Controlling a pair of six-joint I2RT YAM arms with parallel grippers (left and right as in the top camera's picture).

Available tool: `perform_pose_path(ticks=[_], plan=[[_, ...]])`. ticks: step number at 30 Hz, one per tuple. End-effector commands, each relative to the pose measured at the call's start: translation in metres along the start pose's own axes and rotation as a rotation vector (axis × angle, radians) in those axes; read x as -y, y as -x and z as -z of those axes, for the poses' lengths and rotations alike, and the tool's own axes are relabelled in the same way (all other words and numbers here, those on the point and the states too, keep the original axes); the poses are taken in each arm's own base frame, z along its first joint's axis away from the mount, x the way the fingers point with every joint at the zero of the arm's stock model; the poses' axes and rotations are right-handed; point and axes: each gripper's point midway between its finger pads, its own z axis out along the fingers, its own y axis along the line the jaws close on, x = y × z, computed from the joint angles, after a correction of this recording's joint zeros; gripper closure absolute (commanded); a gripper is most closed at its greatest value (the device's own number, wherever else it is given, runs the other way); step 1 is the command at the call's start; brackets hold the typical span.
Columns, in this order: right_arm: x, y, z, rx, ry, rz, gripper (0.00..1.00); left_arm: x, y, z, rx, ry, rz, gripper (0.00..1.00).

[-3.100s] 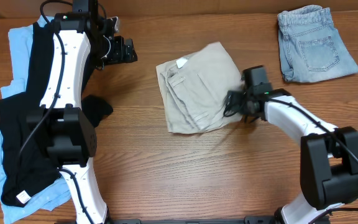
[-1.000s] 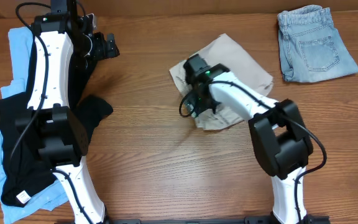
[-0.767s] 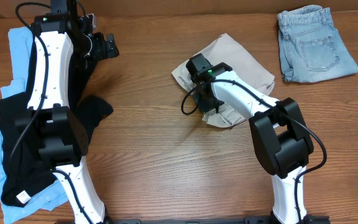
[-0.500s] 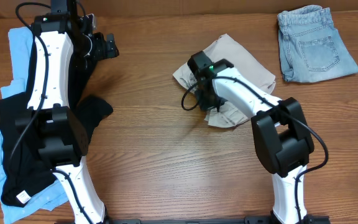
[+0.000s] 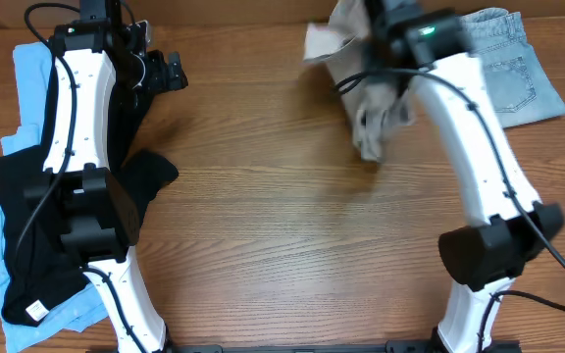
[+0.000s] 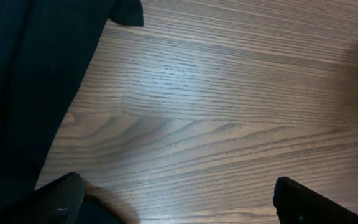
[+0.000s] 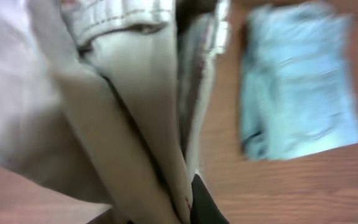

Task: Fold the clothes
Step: 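Carry the folded shorts with the right gripper to the top-right corner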

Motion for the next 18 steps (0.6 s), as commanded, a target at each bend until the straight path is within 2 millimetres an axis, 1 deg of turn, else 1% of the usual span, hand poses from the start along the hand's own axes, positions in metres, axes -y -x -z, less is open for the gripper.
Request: perform_pose_path(ticks=[1,2,3,7,12,15,18], plan=[[0.062,0.031,0.035,0.134,-0.131,-0.052,0.96,0.002,-0.002,-0.003,-0.004,0.003,0.0,0.0],[0.081,0.036,0.036,0.153,-0.174,-0.077,0.96,0.002,-0.001,-0.003,-0.003,0.003,0.0,0.0],[0.096,0.041,0.036,0.168,-0.206,-0.09,0.96,0.002,-0.001,-0.003,-0.003,0.003,0.0,0.0],[0.147,0.053,0.033,0.215,-0.294,-0.115,0.96,0.002,-0.001,-0.003,0.0,0.003,-0.001,0.0],[0.215,0.068,0.034,0.305,-0.39,-0.22,0.96,0.002,-0.001,-0.003,0.0,0.003,-0.001,0.0],[0.252,0.074,0.034,0.353,-0.436,-0.274,0.96,0.002,0.0,-0.003,0.001,0.003,-0.001,0.0],[0.28,0.078,0.024,0.379,-0.454,-0.26,0.96,0.002,0.0,-0.003,0.001,0.003,0.0,0.0]])
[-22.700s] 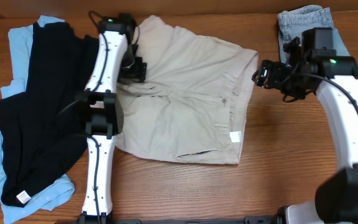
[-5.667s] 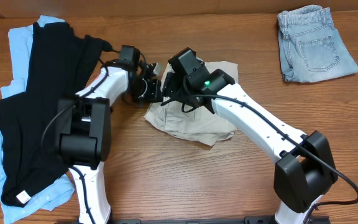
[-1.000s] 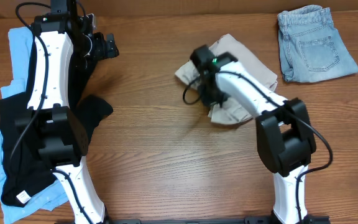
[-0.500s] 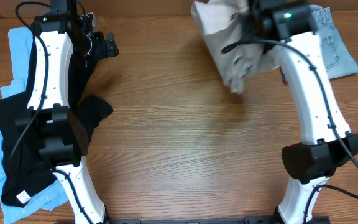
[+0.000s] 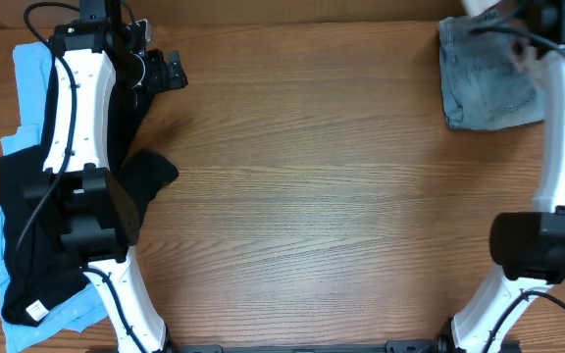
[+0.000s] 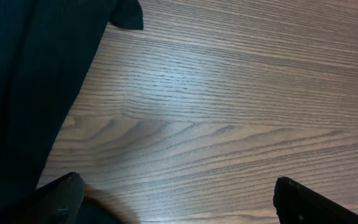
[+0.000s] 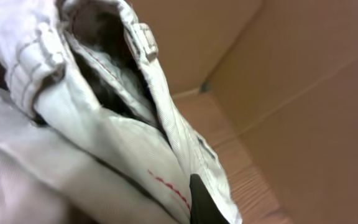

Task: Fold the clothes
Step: 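Carry the folded shorts with the right gripper to the top-right corner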

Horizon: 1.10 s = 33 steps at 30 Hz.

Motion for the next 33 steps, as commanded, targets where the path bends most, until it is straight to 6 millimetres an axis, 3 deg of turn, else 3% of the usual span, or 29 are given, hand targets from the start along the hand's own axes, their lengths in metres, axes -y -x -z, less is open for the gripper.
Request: perform_pose_path(ticks=[1,4,8,13,17,21,28,33], plan=[[0.027,0.023,-0.004,0.081,-0.029,-0.004,0.96,0.002,-0.002,-0.003,-0.006,0.003,0.001,0.0],[0.051,0.023,-0.035,0.1,-0.084,-0.038,0.96,0.002,-0.002,-0.003,-0.006,0.004,0.0,0.0],[0.068,0.008,-0.079,0.08,-0.115,-0.006,0.96,0.002,-0.002,-0.003,-0.007,0.004,0.001,0.0],[0.073,-0.023,-0.126,0.019,-0.111,-0.008,0.96,0.002,-0.002,-0.003,-0.005,0.004,0.001,0.0],[0.063,-0.046,-0.155,-0.021,-0.106,-0.015,0.96,0.002,-0.002,-0.003,-0.006,0.004,0.0,0.0],[0.065,-0.051,-0.164,-0.024,-0.144,-0.084,0.96,0.002,-0.001,-0.003,-0.002,0.003,0.0,0.0],[0.113,-0.043,-0.154,0.013,-0.359,-0.164,0.96,0.002,-0.001,-0.003,0.0,0.003,-0.001,0.0],[0.121,-0.052,-0.155,-0.003,-0.37,-0.27,0.96,0.003,0.0,-0.003,0.002,0.002,-0.001,0.0]])
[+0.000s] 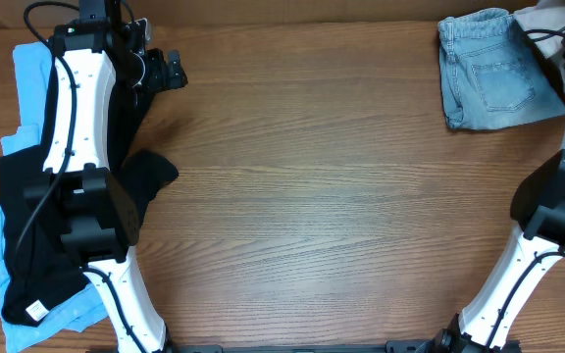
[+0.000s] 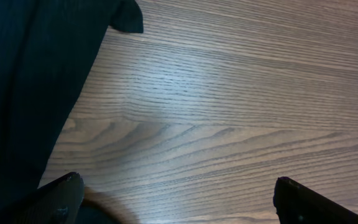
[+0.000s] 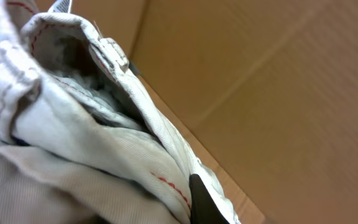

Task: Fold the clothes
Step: 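Carry the folded shorts with the right gripper to the top-right corner, then lower the shorts onto the blue jeans and open the right gripper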

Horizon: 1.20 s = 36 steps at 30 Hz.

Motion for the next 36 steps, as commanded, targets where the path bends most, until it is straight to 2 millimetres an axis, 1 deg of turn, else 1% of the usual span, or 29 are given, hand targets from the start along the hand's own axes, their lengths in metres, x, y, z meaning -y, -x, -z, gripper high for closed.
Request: perform_pose_path(ticks=[1,4,6,9,12,19,23,30,32,33,34,35,36], plan=[[0.033,0.032,0.018,0.067,-0.056,-0.179,0.96,0.002,-0.002,-0.003,-0.006,0.003,0.005,0.0],[0.008,0.027,0.018,0.04,0.088,-0.194,0.96,0.002,-0.002,-0.003,-0.004,0.003,0.005,0.0],[-0.01,0.023,0.022,0.015,0.171,-0.222,0.96,0.002,-0.002,-0.003,-0.004,0.003,0.005,0.0],[-0.032,0.024,0.031,0.012,0.238,-0.228,0.96,0.002,-0.002,-0.003,-0.004,0.003,0.004,0.0],[-0.05,0.029,0.042,0.029,0.266,-0.215,0.96,0.002,-0.002,-0.003,-0.005,0.003,0.004,0.0],[-0.079,0.034,0.06,0.051,0.312,-0.194,0.96,0.002,-0.002,-0.003,-0.004,0.003,0.004,0.0],[-0.095,0.032,0.07,0.043,0.336,-0.173,0.96,0.002,-0.001,-0.003,-0.003,0.003,0.002,0.0],[-0.133,0.001,0.088,-0.044,0.382,-0.081,0.96,0.002,0.0,-0.003,0.004,0.002,0.001,0.0],[-0.145,-0.015,0.093,-0.094,0.411,-0.043,0.96,0.002,0.0,-0.003,0.004,0.003,0.0,0.0],[-0.152,-0.025,0.096,-0.128,0.434,-0.021,0.95,0.002,0.001,-0.003,0.006,0.002,-0.003,0.0],[-0.159,-0.037,0.099,-0.166,0.458,0.002,0.88,0.003,0.001,-0.003,0.007,0.002,-0.003,0.0],[-0.166,-0.048,0.103,-0.206,0.489,0.024,0.76,0.003,0.001,-0.003,0.007,0.002,-0.003,0.0],[-0.178,-0.066,0.109,-0.268,0.542,0.053,0.63,0.003,0.001,-0.003,0.009,0.002,-0.003,0.0]])
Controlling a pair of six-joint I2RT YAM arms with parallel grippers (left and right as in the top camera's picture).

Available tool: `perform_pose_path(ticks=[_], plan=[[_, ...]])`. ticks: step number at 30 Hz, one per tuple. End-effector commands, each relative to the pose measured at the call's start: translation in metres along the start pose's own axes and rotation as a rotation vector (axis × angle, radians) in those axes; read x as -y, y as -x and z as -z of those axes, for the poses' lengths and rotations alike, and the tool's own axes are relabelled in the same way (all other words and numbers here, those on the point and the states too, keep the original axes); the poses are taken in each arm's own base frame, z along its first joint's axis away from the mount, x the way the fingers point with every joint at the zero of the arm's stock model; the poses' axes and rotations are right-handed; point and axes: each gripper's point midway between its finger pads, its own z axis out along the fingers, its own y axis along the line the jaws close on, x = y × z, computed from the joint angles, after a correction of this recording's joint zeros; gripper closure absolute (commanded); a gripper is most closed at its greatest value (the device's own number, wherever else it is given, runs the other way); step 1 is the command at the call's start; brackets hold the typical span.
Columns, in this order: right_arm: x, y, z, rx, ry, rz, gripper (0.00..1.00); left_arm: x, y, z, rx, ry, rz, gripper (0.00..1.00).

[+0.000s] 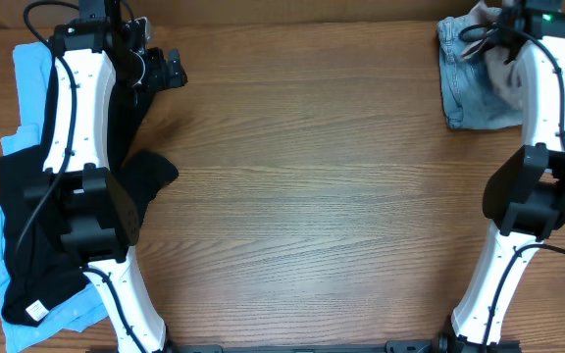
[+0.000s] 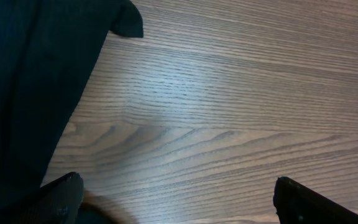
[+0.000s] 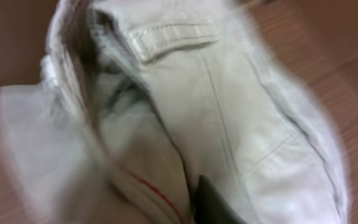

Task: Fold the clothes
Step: 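Lower the shorts onto the blue jeans and open the right gripper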

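A beige garment (image 3: 185, 106) fills the blurred right wrist view, bunched up with a belt loop showing. My right gripper (image 1: 499, 35) is shut on it at the table's far right corner. The garment (image 1: 504, 80) hangs over folded light-blue jeans (image 1: 467, 90). Only one dark fingertip (image 3: 215, 204) shows against the cloth. My left gripper (image 2: 176, 200) is open just above bare wood at the far left, with nothing between its fingers. A black garment (image 2: 23, 81) lies beside it.
A light-blue cloth (image 1: 29, 78) and the black garment (image 1: 27, 255) lie piled along the table's left side under the left arm. The wooden table (image 1: 312, 196) stretches between the two arms. Its far edge runs just behind both grippers.
My right gripper, still shut on the beige garment, has come back from beyond the table's right edge to above the folded jeans. The left arm has not moved.
My right gripper first held the beige garment above the table, left of the jeans. It then held it at the far right corner, then out past the edge against cardboard. Now the garment hangs over the jeans. The left gripper stayed open throughout.
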Motion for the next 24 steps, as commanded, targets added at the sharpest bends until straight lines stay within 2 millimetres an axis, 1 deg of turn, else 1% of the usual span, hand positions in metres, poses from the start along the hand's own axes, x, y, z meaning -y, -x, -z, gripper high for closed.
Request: perform_pose_path(ticks=[1,3,4,5,6,8,10,12,14,16,17,19,21,24], plan=[[-0.049,-0.019,0.012,-0.083,0.186,0.037,0.57,0.003,-0.001,-0.003,-0.001,0.002,-0.001,0.0],[-0.064,-0.046,0.016,-0.185,0.252,0.065,0.38,0.003,-0.001,-0.003,-0.001,0.002,-0.001,0.0],[-0.071,-0.056,0.02,-0.225,0.28,0.075,0.24,0.003,-0.001,-0.003,-0.001,0.002,-0.001,0.0],[-0.077,-0.064,0.025,-0.257,0.307,0.084,0.19,0.003,-0.001,-0.003,-0.001,0.002,-0.001,0.0],[-0.082,-0.067,0.028,-0.27,0.324,0.089,0.19,0.003,-0.001,-0.003,0.0,0.002,-0.001,0.0],[-0.086,-0.066,0.039,-0.272,0.349,0.093,0.2,0.003,-0.001,-0.003,0.001,0.002,-0.001,0.0],[-0.089,-0.056,0.057,-0.253,0.389,0.086,0.21,0.003,-0.001,-0.003,0.0,0.002,-0.001,0.0],[-0.089,-0.039,0.077,-0.208,0.423,0.075,0.26,0.003,-0.001,-0.003,0.0,0.002,-0.001,0.0],[-0.078,-0.015,0.095,-0.14,0.425,0.032,0.28,0.003,-0.001,-0.003,0.001,0.002,-0.002,0.0],[-0.064,0.006,0.103,-0.075,0.419,-0.009,0.29,0.003,-0.001,-0.003,0.0,0.002,-0.002,0.0],[-0.053,0.017,0.102,-0.043,0.402,-0.044,0.3,0.002,-0.001,-0.003,0.001,0.003,-0.001,0.0],[-0.039,0.029,0.095,-0.004,0.39,-0.077,0.33,0.002,0.0,-0.003,0.004,0.003,-0.002,0.0],[-0.027,0.033,0.078,0.009,0.373,-0.099,0.34,0.003,0.002,-0.003,0.01,0.002,-0.004,0.0],[-0.014,0.034,0.044,0.026,0.35,-0.128,0.33,0.003,0.005,-0.003,0.021,0.0,-0.006,0.0]])
